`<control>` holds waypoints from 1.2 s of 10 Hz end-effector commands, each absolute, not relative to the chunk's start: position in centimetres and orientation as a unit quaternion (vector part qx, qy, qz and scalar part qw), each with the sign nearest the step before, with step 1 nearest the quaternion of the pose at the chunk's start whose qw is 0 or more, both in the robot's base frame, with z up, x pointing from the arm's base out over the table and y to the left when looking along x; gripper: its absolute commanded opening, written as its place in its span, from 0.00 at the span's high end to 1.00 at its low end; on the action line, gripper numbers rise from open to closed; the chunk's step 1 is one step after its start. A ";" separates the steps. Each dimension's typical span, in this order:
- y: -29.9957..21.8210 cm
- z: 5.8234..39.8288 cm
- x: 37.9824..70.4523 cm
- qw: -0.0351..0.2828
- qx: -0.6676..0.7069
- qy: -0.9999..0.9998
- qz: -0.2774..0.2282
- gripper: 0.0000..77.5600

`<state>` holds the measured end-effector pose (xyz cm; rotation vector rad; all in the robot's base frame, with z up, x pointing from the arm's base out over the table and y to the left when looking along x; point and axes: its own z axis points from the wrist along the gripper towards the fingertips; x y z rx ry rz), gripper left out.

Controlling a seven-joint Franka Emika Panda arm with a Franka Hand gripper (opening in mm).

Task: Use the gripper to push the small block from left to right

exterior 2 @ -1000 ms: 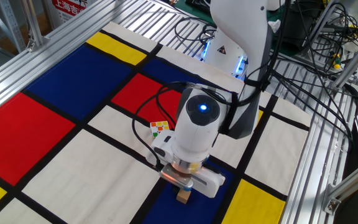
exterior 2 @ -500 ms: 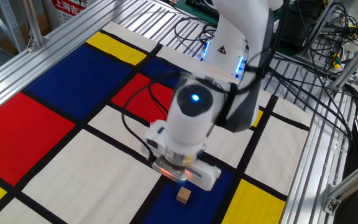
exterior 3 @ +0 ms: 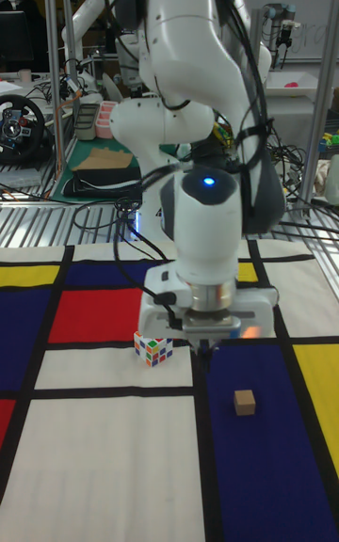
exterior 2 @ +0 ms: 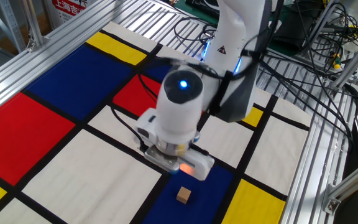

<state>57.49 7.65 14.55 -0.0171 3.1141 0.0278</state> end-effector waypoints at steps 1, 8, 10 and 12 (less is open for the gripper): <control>3.6 18.6 56.4 -0.006 -0.001 1.000 0.020 1.00; -2.8 22.6 52.5 -0.008 -0.013 1.000 0.013 1.00; -3.6 23.0 51.7 -0.002 -0.012 1.000 0.010 1.00; -3.9 23.1 51.4 0.003 -0.016 1.000 0.004 1.00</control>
